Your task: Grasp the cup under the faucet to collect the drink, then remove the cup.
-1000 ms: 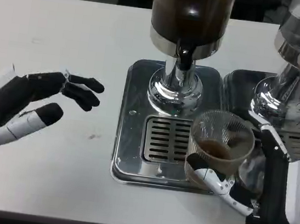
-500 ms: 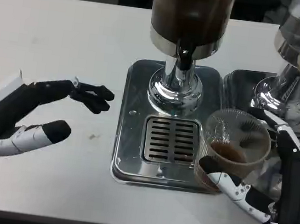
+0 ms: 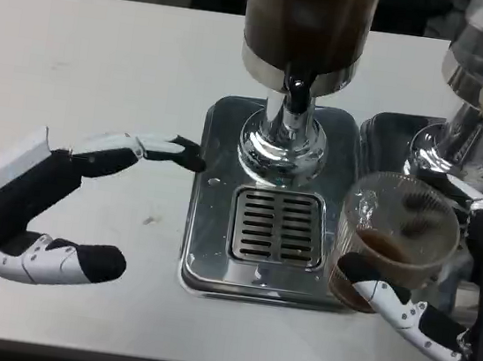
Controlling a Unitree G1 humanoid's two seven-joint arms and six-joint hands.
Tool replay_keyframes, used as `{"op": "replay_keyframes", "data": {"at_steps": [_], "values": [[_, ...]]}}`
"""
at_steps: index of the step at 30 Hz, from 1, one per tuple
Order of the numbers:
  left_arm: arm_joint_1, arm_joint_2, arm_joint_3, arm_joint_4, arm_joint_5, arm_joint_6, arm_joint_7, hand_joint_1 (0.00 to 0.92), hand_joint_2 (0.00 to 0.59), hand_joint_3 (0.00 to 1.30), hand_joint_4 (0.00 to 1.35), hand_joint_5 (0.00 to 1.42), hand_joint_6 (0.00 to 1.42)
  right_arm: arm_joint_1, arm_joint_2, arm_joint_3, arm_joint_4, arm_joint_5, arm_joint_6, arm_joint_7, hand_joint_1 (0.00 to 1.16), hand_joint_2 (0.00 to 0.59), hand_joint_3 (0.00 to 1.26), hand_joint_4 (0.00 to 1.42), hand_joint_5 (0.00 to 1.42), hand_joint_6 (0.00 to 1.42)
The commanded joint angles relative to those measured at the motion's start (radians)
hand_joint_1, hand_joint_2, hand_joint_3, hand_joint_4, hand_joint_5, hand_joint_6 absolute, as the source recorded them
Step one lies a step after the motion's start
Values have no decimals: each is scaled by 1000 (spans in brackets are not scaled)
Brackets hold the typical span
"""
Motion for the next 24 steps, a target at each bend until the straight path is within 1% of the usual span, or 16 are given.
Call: {"op": "replay_keyframes", "data": {"at_steps": [1,4,8,14,24], "values": [[24,46,-4,-32,16,-51,-2,0,51,256,77,85,144,16,6,-20,-65,32,-4,25,966,104,701,881,1080,1418],[34,66,-8,-45,16,-83,-5,0,38,205,23,40,127,30,6,-29,-85,44,-1,45,967,102,714,882,1081,1420],[49,107,-17,-62,4,-122,-14,0,30,189,8,33,111,44,6,-41,-111,61,0,70,969,98,716,882,1081,1420],[63,148,-30,-95,-27,-142,-10,0,29,181,7,26,110,63,11,-51,-150,78,3,101,971,96,719,893,1081,1420],[108,199,-59,-174,-93,-157,-23,0,24,185,11,15,109,103,23,-75,-212,95,9,149,972,95,730,894,1088,1420]]}}
